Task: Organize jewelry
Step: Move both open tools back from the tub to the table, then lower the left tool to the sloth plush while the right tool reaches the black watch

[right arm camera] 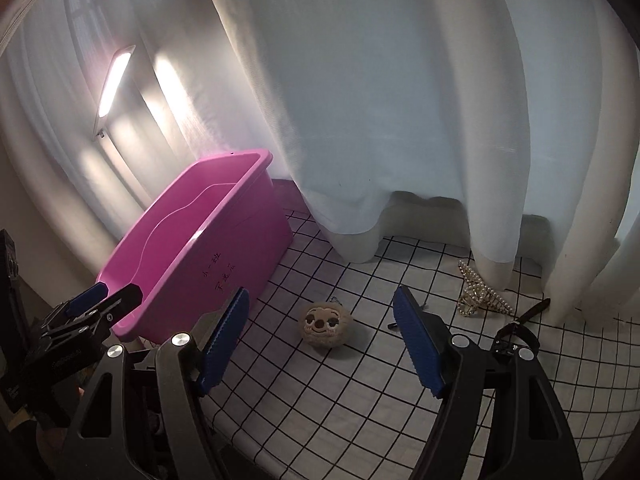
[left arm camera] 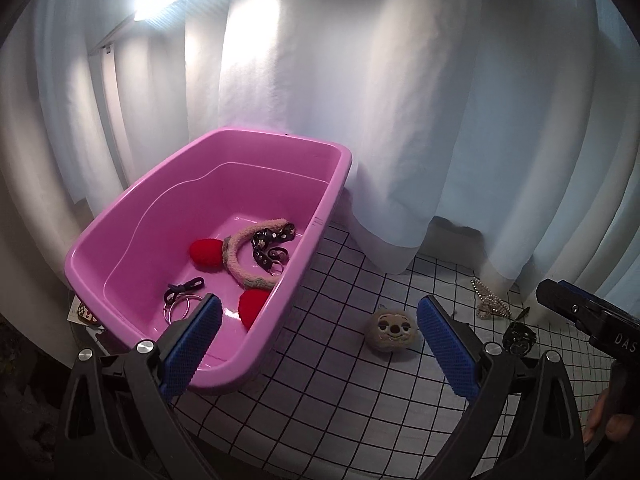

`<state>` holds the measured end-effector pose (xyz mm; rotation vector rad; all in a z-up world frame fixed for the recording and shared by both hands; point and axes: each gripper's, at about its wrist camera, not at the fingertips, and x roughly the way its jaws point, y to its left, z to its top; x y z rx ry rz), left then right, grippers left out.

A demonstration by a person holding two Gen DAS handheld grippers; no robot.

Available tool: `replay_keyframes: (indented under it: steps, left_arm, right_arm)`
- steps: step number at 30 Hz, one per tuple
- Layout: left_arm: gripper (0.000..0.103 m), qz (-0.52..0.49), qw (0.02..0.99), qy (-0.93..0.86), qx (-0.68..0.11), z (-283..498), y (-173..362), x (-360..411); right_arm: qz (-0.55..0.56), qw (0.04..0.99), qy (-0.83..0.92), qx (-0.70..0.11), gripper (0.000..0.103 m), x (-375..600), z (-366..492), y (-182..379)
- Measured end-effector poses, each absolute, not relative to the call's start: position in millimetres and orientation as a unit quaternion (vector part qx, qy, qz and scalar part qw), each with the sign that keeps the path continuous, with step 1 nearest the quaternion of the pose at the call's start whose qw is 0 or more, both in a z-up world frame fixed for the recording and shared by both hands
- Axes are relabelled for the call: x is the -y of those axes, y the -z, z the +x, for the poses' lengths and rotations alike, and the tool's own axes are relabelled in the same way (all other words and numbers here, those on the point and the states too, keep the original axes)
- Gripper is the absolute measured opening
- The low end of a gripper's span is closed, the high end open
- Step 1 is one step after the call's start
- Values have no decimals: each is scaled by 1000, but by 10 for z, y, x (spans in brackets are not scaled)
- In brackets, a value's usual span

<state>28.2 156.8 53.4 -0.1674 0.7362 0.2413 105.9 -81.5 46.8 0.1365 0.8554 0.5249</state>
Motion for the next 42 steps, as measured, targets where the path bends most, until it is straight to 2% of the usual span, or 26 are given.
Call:
replay_keyframes:
  steps: [19,27,42]
  left_arm:
    - [96,-71,894,-111,-429,170,192,-257]
    - [96,-65,880,-128,-453,265,462,-168]
    - [96,-49,862,-103,-493,882,1058,-359]
  right_arm:
    - [84,872,-171,-450,71,2640,704,302]
    - [82,860,-176,-472,71,2728,781,655]
    - [81,854,-164,-487,71,2319,1216,1095]
